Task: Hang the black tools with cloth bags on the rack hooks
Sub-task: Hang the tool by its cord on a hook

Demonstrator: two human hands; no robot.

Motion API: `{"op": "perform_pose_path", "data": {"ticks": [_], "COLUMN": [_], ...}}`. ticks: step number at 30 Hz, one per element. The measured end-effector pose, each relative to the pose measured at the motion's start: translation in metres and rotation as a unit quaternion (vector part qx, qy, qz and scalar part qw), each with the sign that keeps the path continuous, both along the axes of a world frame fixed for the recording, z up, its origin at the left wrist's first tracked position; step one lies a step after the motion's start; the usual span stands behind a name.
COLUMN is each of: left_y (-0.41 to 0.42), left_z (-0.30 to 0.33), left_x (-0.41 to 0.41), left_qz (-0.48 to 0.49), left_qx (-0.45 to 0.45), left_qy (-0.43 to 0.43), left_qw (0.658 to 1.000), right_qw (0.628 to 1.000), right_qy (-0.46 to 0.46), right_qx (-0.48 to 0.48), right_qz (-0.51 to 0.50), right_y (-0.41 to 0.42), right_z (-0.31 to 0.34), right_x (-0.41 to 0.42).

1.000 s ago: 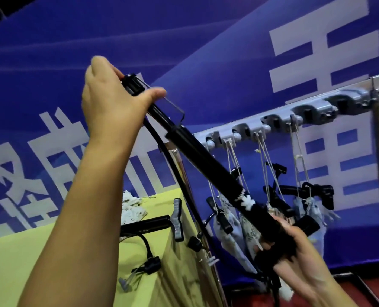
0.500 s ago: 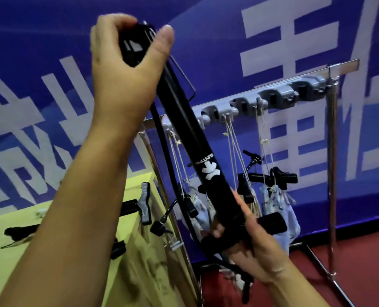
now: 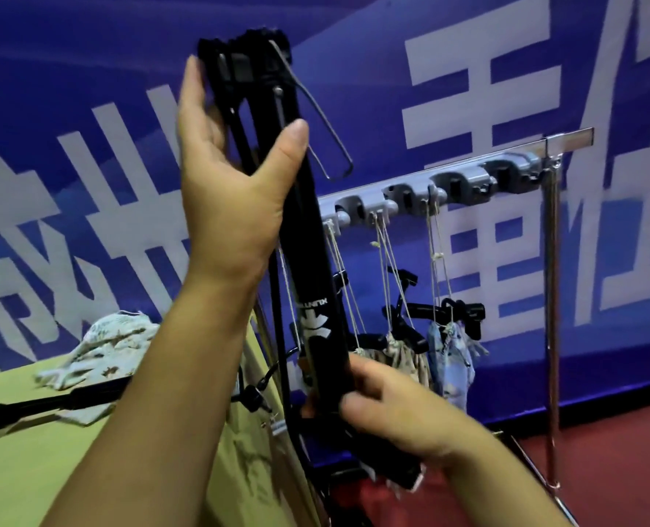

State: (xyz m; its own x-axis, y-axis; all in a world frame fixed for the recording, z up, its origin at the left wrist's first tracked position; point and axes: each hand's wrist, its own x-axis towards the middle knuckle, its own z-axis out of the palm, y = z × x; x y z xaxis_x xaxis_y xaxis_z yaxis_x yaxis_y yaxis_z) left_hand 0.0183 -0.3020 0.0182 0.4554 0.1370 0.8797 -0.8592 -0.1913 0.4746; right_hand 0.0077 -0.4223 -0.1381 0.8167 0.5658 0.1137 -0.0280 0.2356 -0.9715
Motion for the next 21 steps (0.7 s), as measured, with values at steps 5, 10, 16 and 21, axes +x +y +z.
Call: {"op": "perform_pose_path", "data": {"ticks": [5,10,16,21], "left_y": [0.000,0.020,0.013,0.007], "left_z": [-0.019,-0.099,-0.164,-0.172], "left_x": [-0.001,-0.017,-0.050,-0.056], "left_qz": [-0.046,-0.065,-0.191,-0.192], "left_qx": [0.025,0.062,-0.036,0.009], "left_qy": [0.126,0.319,0.444,0.437], "left_qw": [0.991,0.944,0.875,0.879], "right_qw": [0.989,0.979,0.949,0.940], "right_qy": [-0.104,-0.060,0.000,0.032], "right_qx": [0.045,0.115,0.247,0.272], "right_qz": [-0.095,-0.158,-0.195,-0.202], "right_y": [0.013,-0.007,-0.010,-0.003], "right_z": [-0.016,-0.016,-0.006,-0.006], "right_x": [-0.013,-0.001,0.001,-0.006]}}
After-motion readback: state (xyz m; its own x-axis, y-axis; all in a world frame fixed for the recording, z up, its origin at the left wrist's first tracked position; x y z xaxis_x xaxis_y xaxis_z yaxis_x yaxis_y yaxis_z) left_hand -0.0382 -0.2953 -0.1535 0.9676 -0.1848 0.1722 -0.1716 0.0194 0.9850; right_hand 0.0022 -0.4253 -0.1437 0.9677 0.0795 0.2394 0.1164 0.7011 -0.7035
